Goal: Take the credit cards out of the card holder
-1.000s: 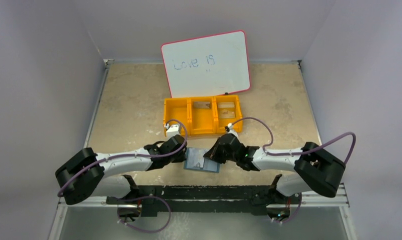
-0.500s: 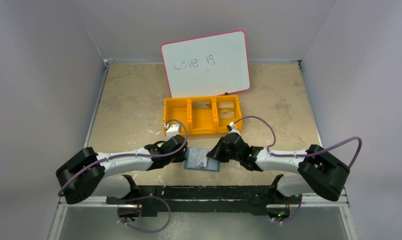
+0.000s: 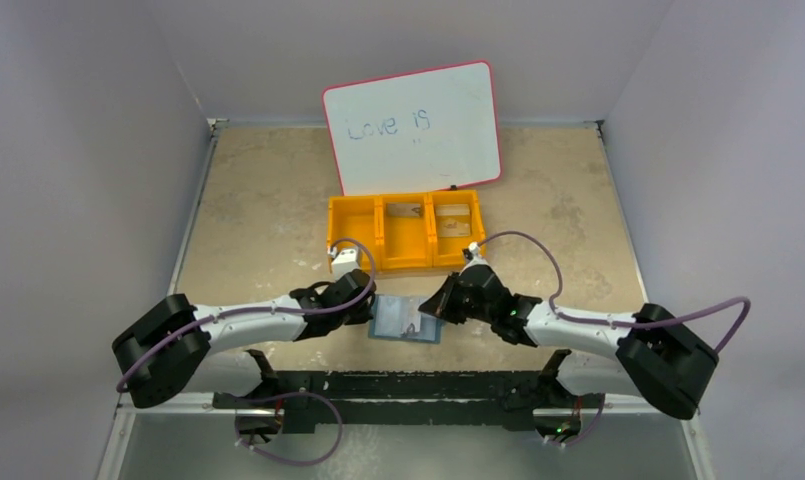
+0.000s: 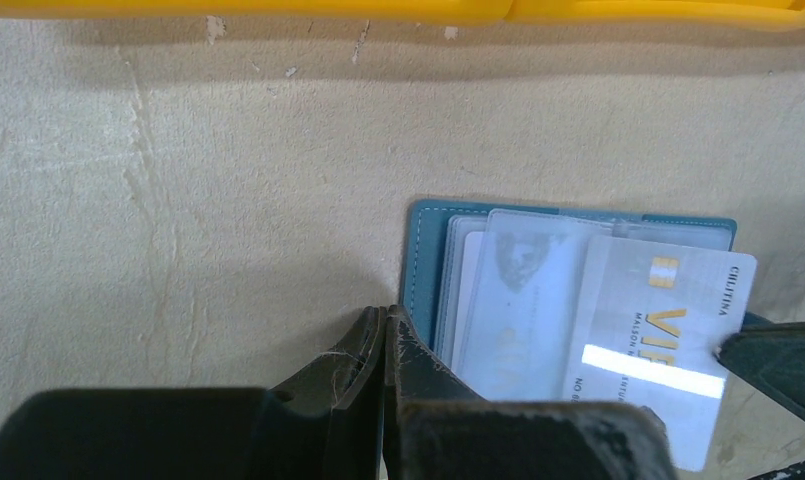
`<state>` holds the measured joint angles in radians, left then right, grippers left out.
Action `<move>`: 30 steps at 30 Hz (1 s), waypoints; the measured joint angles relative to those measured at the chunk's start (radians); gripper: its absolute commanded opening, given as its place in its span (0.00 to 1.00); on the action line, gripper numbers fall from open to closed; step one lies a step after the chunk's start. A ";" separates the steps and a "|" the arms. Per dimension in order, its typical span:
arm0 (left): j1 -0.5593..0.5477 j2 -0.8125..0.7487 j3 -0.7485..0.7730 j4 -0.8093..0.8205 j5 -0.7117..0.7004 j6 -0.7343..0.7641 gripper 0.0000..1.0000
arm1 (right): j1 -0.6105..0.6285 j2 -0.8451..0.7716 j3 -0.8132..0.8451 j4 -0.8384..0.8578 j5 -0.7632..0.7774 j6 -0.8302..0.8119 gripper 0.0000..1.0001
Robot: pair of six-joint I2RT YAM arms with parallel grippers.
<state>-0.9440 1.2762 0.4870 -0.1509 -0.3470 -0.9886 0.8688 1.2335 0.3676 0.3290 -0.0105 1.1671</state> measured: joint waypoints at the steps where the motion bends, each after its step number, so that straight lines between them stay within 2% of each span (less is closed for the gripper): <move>1: 0.000 0.000 0.000 0.000 -0.002 -0.001 0.00 | -0.001 -0.016 -0.001 -0.005 0.000 -0.002 0.00; 9: 0.000 -0.002 0.000 -0.007 -0.023 -0.021 0.01 | -0.013 -0.109 -0.016 -0.040 0.000 -0.017 0.00; 13: 0.000 -0.015 0.000 -0.034 -0.036 -0.023 0.20 | -0.013 -0.129 -0.016 -0.076 0.001 -0.028 0.00; 17: 0.000 -0.048 0.000 -0.088 -0.059 -0.023 0.31 | -0.013 -0.154 -0.016 -0.117 0.002 -0.045 0.00; 24: 0.000 -0.167 0.005 -0.152 -0.088 -0.013 0.44 | -0.013 -0.206 0.021 -0.145 0.000 -0.109 0.00; 30: 0.007 -0.256 0.063 -0.148 -0.059 0.099 0.61 | -0.014 -0.179 0.112 -0.161 -0.014 -0.245 0.00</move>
<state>-0.9371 1.0199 0.5499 -0.2993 -0.4057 -0.8894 0.8551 1.0542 0.4793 0.1680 -0.0250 0.9218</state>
